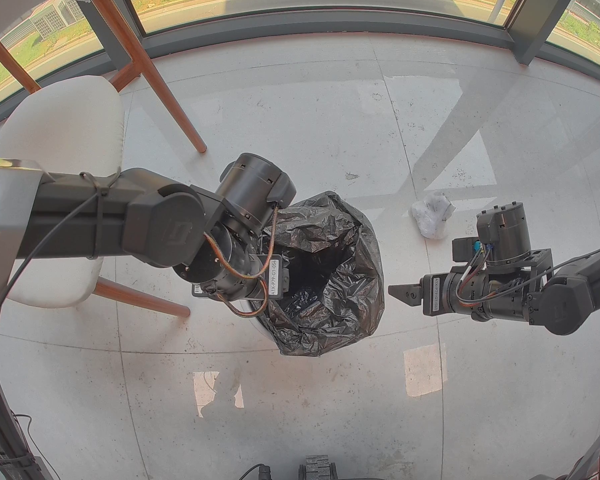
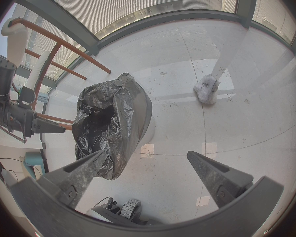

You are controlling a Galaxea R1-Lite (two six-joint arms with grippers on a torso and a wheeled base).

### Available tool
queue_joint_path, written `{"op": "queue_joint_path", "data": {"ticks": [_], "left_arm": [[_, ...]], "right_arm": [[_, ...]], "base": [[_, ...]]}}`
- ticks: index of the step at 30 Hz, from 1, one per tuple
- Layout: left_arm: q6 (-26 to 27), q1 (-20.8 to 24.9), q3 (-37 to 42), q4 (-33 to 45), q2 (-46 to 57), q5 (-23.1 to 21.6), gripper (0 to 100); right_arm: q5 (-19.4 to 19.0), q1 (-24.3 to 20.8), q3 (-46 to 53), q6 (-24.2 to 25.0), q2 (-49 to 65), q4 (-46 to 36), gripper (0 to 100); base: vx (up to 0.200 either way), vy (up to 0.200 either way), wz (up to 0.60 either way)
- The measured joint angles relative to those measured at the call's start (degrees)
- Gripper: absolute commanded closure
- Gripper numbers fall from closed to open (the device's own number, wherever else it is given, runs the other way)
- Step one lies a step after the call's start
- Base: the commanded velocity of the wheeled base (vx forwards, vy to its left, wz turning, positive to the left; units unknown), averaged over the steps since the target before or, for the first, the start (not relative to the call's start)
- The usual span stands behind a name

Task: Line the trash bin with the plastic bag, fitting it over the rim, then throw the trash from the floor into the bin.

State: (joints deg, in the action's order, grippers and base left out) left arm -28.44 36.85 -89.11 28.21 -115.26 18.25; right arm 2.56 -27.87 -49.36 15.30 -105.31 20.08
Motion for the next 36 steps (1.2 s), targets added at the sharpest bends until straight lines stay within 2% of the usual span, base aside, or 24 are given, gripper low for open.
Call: {"op": "queue_joint_path", "data": {"ticks": [8,24,31,36], "left_arm": [[0.04,-0.09,-0.09,-6.4,-2.84,-1.26,0],[0.66,0.3,-3.83,-10.47,-9.87,-1.41,0],[0.96,-0.02,-5.84,-10.37,-12.56,0.49,0],[3.71,-0.17,-6.23,-10.14,-13.07,2.28,0]], "right_arm": [[0.0,-0.29,0.0,-0.06,0.0,0.01,0],[-0.1,-0.4,0.11,0.07,0.71,0.0,0],[-0.1,-0.4,0.28,0.07,0.9,0.01,0],[-0.16,-0.4,0.44,0.07,0.93,0.0,0]], "base": [[0.0,0.0,0.0],[0.0,0.0,0.0],[0.0,0.0,0.0],[0.0,0.0,0.0]]}}
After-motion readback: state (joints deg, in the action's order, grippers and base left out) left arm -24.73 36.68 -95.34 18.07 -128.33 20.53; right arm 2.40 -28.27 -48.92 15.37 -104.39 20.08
